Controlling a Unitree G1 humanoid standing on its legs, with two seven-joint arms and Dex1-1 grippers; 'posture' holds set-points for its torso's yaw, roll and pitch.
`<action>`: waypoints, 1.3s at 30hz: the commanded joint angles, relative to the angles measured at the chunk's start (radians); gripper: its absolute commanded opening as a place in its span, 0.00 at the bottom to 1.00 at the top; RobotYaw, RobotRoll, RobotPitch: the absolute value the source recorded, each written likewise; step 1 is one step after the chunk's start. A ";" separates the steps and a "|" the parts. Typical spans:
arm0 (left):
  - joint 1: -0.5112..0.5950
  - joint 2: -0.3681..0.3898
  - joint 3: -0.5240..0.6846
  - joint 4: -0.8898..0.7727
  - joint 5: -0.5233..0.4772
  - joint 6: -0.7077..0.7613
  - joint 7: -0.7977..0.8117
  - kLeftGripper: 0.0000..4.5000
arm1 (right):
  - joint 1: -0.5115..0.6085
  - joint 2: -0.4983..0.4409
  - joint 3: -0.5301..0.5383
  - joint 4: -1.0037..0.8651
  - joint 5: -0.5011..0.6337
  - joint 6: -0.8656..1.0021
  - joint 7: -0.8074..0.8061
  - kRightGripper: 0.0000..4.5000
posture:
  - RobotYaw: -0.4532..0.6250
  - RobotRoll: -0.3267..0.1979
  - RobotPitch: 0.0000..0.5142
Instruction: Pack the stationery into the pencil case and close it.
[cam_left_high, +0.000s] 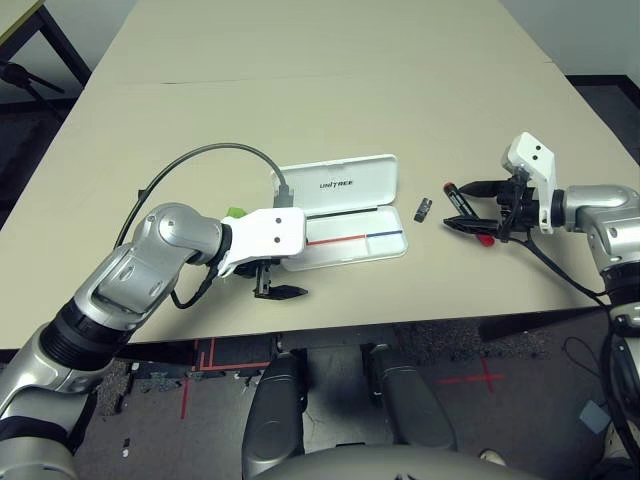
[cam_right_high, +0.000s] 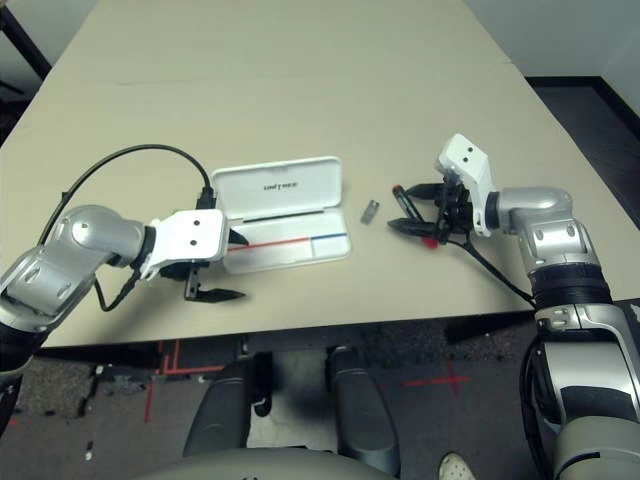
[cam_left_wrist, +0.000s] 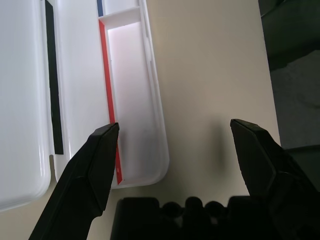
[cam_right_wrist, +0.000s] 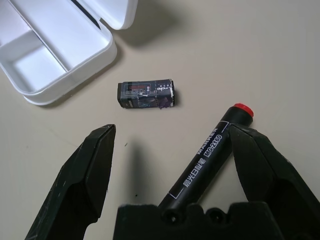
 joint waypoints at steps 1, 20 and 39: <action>0.020 0.018 0.027 -0.021 -0.020 -0.002 -0.009 1.00 | -0.003 0.004 0.012 0.016 -0.009 -0.009 -0.001 1.00 | 0.43 0.62 0.38; 0.138 0.073 0.350 -0.071 -0.203 -0.012 0.021 1.00 | 0.118 -0.095 -0.123 -0.340 0.102 0.343 -0.146 1.00 | 0.41 0.62 0.41; 0.082 0.048 0.399 -0.056 -0.323 -0.017 0.060 1.00 | 0.068 -0.020 -0.188 -0.764 0.185 1.187 -0.634 1.00 | 0.37 0.62 0.42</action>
